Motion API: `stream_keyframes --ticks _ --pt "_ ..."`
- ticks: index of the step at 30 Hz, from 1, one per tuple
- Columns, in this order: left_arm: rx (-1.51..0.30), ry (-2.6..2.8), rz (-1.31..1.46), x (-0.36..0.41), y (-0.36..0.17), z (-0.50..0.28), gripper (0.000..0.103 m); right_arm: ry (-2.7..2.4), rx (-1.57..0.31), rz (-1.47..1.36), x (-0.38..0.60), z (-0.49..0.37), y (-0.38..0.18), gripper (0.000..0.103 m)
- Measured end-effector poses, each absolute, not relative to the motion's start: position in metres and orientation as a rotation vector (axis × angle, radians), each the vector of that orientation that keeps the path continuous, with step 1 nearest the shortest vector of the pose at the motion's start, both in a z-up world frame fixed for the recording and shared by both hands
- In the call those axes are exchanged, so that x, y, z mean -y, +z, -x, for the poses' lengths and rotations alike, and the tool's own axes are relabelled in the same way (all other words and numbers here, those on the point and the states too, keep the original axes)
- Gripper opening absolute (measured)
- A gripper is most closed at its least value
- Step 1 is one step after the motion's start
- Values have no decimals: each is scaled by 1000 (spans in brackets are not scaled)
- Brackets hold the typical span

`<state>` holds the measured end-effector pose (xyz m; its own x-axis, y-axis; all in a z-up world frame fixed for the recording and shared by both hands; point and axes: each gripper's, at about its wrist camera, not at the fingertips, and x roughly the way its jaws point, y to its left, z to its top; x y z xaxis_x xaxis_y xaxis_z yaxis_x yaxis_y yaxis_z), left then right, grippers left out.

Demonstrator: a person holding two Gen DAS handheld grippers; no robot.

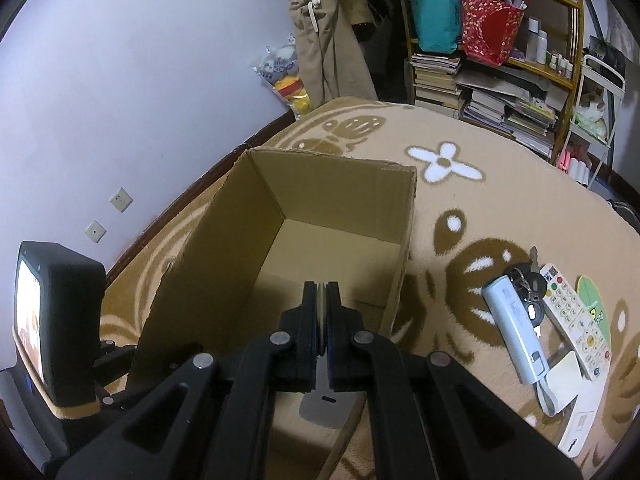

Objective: Organize rigid objects
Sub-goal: 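Open the right tool to drop the key into the box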

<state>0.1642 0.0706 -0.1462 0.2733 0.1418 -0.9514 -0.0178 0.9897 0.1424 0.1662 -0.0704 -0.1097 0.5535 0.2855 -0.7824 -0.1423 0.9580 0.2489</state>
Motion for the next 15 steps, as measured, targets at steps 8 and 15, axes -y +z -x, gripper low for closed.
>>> stream_keyframes --ticks 8,15 --pt "-1291 109 -110 -70 -147 -165 14 239 -955 -200 73 -166 -111 5" --pt "-1291 106 -101 -71 -146 -164 14 234 -926 -216 78 -160 -104 6"
